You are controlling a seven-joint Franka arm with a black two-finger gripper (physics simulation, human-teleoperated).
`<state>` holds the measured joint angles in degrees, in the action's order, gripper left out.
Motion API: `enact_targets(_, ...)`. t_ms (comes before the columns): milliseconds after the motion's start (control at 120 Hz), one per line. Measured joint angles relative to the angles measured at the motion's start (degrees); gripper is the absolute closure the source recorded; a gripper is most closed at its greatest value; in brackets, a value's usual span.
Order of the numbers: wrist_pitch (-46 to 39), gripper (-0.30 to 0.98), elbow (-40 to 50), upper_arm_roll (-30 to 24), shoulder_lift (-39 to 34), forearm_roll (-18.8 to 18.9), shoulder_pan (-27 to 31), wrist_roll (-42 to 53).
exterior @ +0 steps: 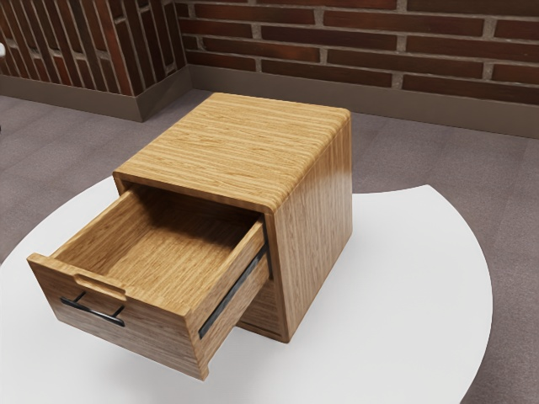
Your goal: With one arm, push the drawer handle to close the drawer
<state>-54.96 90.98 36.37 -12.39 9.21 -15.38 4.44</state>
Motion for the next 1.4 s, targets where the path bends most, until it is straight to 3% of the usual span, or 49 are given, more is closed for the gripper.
enact_targets(100,-9.9,0.0,0.2,0.8,-0.7,0.5,-0.1,1.5)
enact_targets(167,-13.7,0.0,-5.3,0.2,-2.4,0.4,-0.5,2.4)
enact_targets(258,-16.9,0.0,-12.6,-5.1,-3.0,0.1,-1.0,3.3)
enact_targets(400,-19.4,0.0,-13.9,-12.0,-2.9,0.1,-1.4,3.5)
enact_targets(525,-17.7,0.24,-14.4,-17.8,-3.7,1.5,-1.1,2.5)
enact_targets(600,-16.2,0.42,-13.0,-26.5,-8.0,2.2,5.7,1.9)
enact_targets(708,-14.8,0.59,-6.6,-36.5,-15.0,2.5,11.5,0.4)
enact_targets(825,-13.9,0.69,4.7,-41.5,-22.1,1.4,13.7,-2.1)
enact_targets(1033,-14.6,0.76,21.1,-43.1,-26.4,-2.7,14.3,-6.9)
enact_targets(1267,-23.0,0.78,37.4,-42.1,-30.4,-7.9,14.1,-11.2)
enact_targets(1400,-27.3,0.78,44.7,-44.7,-35.3,-10.2,13.7,-13.7)
